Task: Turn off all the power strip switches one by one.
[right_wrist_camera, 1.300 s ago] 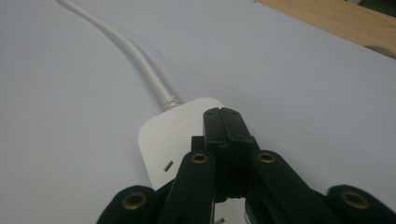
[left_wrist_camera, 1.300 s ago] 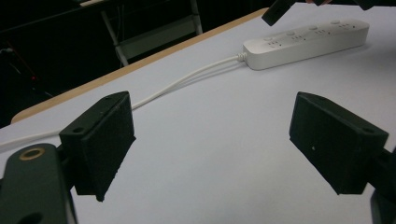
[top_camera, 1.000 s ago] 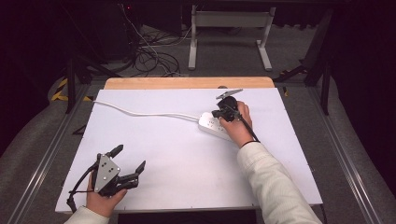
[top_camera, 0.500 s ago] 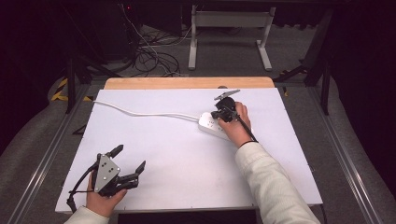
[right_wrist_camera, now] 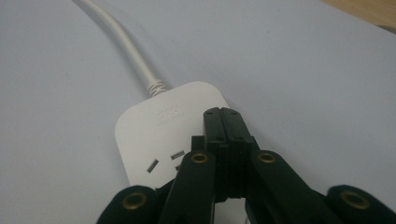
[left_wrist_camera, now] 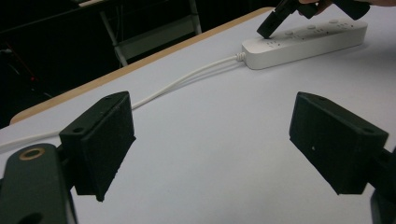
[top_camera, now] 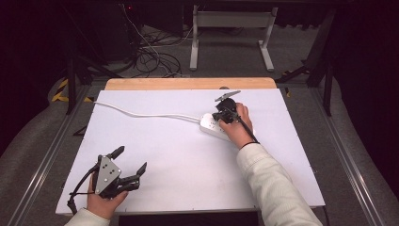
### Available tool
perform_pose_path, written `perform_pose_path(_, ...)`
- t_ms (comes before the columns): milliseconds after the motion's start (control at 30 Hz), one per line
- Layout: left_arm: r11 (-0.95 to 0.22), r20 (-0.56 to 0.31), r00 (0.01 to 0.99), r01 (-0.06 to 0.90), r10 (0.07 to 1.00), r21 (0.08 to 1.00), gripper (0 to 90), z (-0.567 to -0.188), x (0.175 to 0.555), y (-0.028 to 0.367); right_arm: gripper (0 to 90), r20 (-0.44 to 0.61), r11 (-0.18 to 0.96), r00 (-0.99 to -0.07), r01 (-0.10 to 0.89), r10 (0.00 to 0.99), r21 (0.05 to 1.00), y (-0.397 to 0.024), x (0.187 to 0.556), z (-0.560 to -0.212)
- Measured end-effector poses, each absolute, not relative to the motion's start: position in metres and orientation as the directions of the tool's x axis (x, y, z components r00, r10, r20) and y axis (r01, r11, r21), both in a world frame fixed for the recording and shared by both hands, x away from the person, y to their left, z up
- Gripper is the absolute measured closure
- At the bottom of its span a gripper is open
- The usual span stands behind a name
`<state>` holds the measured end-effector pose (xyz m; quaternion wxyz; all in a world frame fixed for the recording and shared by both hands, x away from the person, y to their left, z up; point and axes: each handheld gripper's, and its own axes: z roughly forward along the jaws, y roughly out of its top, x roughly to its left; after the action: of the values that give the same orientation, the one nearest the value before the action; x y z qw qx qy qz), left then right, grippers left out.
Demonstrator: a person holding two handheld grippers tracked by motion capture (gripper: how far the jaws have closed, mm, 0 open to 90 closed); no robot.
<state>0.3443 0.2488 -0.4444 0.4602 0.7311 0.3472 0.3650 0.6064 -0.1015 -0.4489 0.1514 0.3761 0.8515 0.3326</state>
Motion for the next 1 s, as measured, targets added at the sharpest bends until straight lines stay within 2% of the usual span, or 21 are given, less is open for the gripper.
perform_pose_path(100,-0.337,0.216,0.492,0.171,0.843,0.926,14.7,-0.4444,0.3441,0.2486,90.0,-0.026,0.51,-0.674,0.531,0.738,0.677,-0.1001,0.606,-0.4491)
perform_pose_path(433,-0.334,0.213,0.492,0.172,0.844,0.927,14.7,-0.4445,0.3439,0.2486,90.0,0.01,0.473,-0.643,0.573,0.766,0.669,-0.1053,0.6078,-0.4485)
perform_pose_path(1000,-0.337,0.215,0.494,0.172,0.843,0.926,14.8,-0.4446,0.3444,0.2485,90.0,0.013,0.473,-0.647,0.57,0.762,0.672,-0.1021,0.6064,-0.4489)
